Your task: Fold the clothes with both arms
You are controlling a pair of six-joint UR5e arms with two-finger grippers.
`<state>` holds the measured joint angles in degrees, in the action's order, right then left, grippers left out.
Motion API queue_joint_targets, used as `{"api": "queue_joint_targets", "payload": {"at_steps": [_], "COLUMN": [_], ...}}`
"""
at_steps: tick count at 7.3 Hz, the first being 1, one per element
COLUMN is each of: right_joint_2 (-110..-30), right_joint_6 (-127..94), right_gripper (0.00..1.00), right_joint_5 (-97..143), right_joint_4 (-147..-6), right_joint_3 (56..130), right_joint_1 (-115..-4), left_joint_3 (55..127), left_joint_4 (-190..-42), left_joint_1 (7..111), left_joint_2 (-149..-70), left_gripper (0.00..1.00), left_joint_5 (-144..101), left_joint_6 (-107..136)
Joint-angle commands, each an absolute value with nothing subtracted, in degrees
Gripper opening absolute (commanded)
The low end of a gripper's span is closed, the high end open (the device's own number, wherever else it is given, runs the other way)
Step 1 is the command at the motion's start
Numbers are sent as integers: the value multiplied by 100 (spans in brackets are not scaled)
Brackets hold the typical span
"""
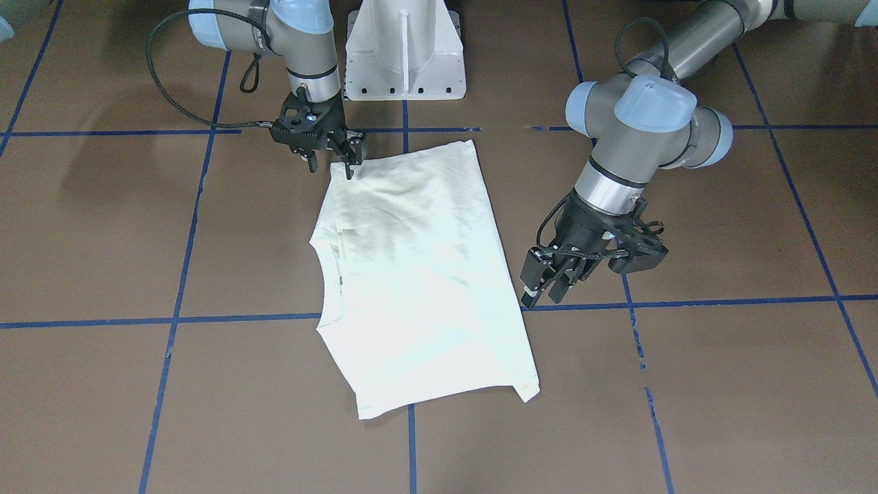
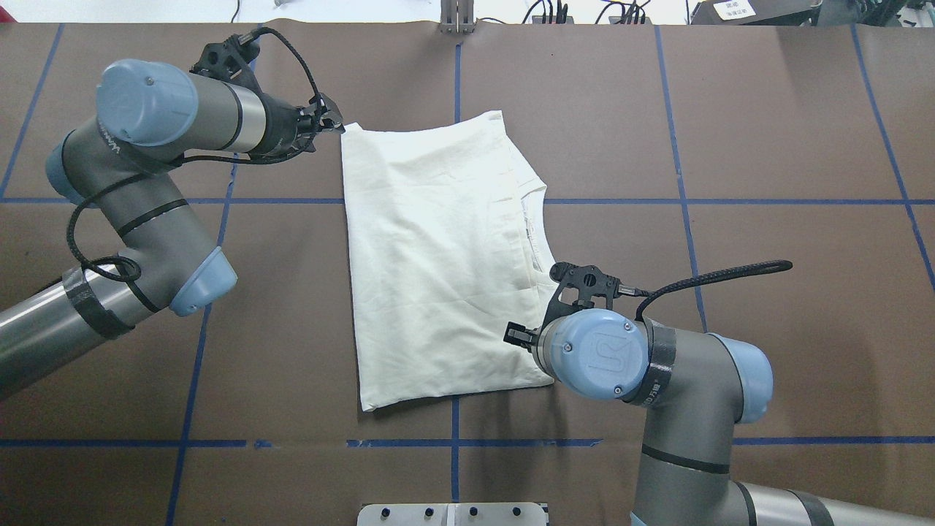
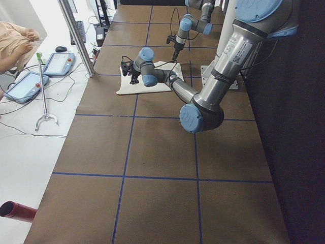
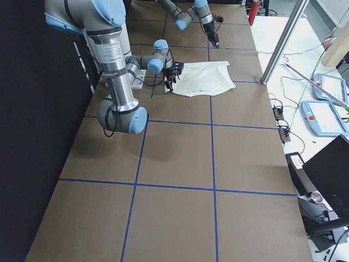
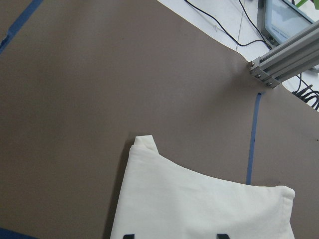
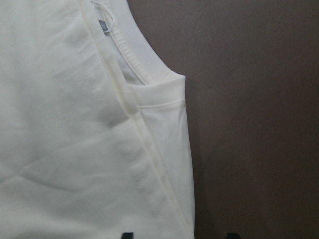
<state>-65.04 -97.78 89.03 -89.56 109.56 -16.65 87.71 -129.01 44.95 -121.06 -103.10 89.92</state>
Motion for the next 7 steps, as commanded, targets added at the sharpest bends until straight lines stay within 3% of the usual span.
{"api": "queue_joint_targets", "payload": {"at_steps": [1,4,5,7], "right_joint_2": [-6504,-6521,-6530,-6522], "right_joint_6": [-10318,-10450,-10450,-10459], "right_gripper": [36,46,61,65], "right_joint_5": [8895,8912,8903,8929], "right_joint_4": [-8956,-8965,-8965,-8965], "right_joint_3": [10925,10863,10863,10811], "right_joint_1": [-1503,-1459,-1494,-1651], "left_joint_3": [8771,8780,8806,8824], "left_joint_4": [-12902,-12902,-12894,-12894], "left_joint_1": [4500,4491,4491,4491], "left_joint_2": [-12103,-12103,-12103,-12103], "left_gripper": [63,63,63,63], "left_joint_5": [-10310,-10310,-10310,-10310], "left_joint_6": [9000,9000,9000,9000]}}
